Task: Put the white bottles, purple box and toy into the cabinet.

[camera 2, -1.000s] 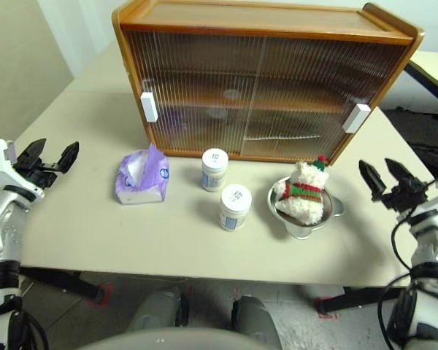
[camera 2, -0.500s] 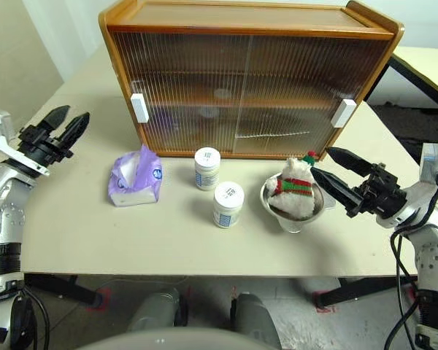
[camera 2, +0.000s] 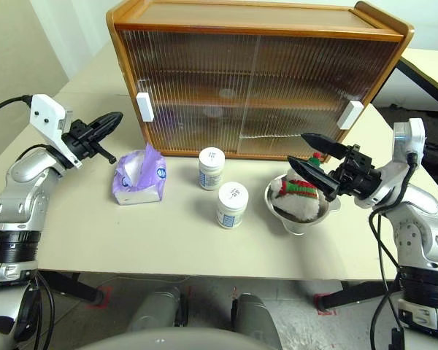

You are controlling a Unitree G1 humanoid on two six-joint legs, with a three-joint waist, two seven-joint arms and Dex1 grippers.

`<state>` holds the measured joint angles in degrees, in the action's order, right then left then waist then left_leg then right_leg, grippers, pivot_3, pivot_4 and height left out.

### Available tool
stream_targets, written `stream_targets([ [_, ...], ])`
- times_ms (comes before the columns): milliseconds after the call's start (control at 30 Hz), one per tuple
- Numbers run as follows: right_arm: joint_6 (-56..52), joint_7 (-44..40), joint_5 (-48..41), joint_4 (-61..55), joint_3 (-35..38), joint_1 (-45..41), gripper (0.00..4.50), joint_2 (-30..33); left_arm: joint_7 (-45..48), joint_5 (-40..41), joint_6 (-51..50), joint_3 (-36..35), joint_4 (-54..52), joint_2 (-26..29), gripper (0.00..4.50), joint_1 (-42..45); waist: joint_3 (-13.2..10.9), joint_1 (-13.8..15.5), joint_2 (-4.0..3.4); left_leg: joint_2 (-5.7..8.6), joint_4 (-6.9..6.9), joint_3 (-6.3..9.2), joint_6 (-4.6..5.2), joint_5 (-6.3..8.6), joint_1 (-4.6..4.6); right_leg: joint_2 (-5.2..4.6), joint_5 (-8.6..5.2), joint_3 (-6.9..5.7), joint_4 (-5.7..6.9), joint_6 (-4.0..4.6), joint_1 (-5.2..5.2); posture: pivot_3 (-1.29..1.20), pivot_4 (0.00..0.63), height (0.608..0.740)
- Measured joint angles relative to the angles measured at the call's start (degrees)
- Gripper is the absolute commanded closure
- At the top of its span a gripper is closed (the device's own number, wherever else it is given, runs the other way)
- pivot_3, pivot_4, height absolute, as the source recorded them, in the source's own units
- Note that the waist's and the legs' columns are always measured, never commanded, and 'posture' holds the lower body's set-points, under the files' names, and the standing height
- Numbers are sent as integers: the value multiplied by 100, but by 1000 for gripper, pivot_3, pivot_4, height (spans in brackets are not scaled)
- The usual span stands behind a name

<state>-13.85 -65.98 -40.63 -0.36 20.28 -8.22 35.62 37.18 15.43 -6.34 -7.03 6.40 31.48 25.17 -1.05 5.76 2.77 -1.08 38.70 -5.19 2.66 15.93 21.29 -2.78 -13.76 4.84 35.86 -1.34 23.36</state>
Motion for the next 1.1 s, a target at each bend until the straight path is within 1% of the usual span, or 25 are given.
stream_targets([
  [233, 99, 50, 35, -13, -64, -4, 0, -130, -63, -350, 302, 214, 840, -193, 4465, 608, 0, -30, 0, 0, 15, -1, 1, 0, 2, 2, 3, 1, 1, -5, -2, 100, 0, 740],
  [367, 99, 76, 42, -100, -91, 41, 0, -165, 24, -412, 453, 346, 1071, -358, 4465, 779, 0, -41, 0, 0, 17, -1, 2, -1, 4, 2, 4, 1, 3, -6, -2, 89, 0, 740],
  [633, 199, 147, 111, -159, -170, 38, 0, -299, 94, -609, 767, 496, 1601, -453, 4465, 996, 0, -108, 0, 2, 25, -4, 7, -4, 4, 1, 8, 3, 3, -10, -5, 72, 0, 740],
  [900, 283, 145, 148, -164, -219, 44, 0, -384, 281, -683, 950, 808, 1744, -857, 4465, 1124, -1, -187, 1, 5, 25, -3, 11, -6, 9, 0, 9, 6, 1, -13, -2, 63, 0, 740],
  [1100, 298, 130, 142, -165, -185, 138, 0, -347, 300, -697, 1058, 834, 1955, -1095, 4465, 1410, -1, -206, 1, 8, 25, -4, 11, -6, 9, 1, 10, 8, 2, -15, -3, 37, 0, 740],
])
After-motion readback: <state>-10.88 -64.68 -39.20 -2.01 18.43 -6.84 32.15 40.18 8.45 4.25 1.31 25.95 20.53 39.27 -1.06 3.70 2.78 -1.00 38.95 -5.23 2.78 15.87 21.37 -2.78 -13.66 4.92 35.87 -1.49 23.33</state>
